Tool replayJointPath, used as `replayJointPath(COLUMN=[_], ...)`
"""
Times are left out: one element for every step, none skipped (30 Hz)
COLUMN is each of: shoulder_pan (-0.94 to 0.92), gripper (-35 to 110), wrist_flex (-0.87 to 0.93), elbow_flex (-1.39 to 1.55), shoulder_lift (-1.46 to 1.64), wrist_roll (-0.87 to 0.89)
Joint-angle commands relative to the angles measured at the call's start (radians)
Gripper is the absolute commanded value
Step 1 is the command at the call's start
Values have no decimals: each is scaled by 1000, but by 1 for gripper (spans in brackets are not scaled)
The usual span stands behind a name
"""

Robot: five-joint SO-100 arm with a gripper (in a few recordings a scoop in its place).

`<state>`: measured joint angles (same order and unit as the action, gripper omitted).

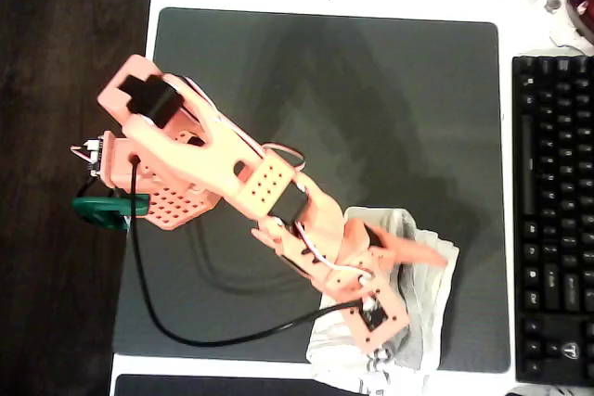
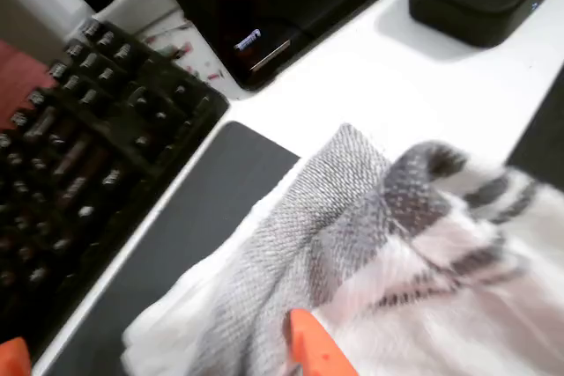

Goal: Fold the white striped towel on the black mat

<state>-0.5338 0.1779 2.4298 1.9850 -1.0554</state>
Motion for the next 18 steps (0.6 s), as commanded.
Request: replayJointPath(shoulder_pan=[26,38,48,55,63,67,72,75,78,80,81,86,91,95,100,103,109,115], gripper=[37,38,38,38,38,38,37,34,31,29,27,25,24,21,19,16,14,11], wrist_flex=[107,143,166,190,212,244,290,339,380,413,437,454,465,477,486,500,509,511], elbow_flex=[5,11,17,20,23,21,17,14,11,9,9,9,12,12,12,5,-2,-8], shoulder_lift=[156,187,213,235,250,265,281,293,299,302,302,302,305,310,316,318,318,310], wrist_roll=[-32,-44,-54,-66,-75,-86,-106,-129,-152,-166,-181,-190,-196,-204,-206,-210,-213,-213])
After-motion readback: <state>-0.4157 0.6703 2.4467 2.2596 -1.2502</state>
